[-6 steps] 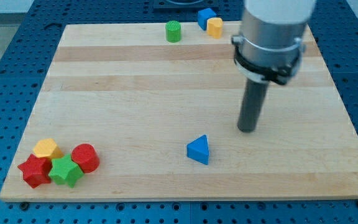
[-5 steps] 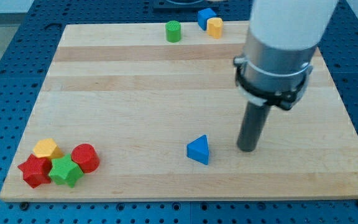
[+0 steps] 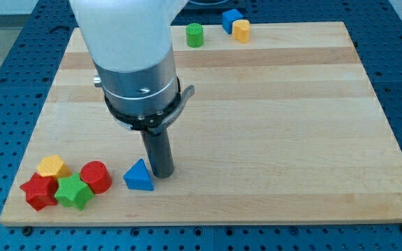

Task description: Push the blue triangle closer to red circle

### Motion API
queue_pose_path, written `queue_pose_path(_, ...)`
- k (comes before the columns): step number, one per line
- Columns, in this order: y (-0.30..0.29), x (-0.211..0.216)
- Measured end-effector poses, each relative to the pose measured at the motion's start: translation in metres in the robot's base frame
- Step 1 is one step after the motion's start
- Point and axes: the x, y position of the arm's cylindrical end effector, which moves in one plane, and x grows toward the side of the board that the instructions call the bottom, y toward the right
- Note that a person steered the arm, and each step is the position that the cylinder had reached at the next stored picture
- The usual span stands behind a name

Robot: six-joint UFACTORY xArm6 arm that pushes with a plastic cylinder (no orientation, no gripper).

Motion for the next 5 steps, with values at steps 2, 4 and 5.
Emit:
queue_pose_path(2, -0.023, 0.031)
queue_pose_path(4, -0.024, 0.027)
queue_pose_path(5, -0.036, 0.027)
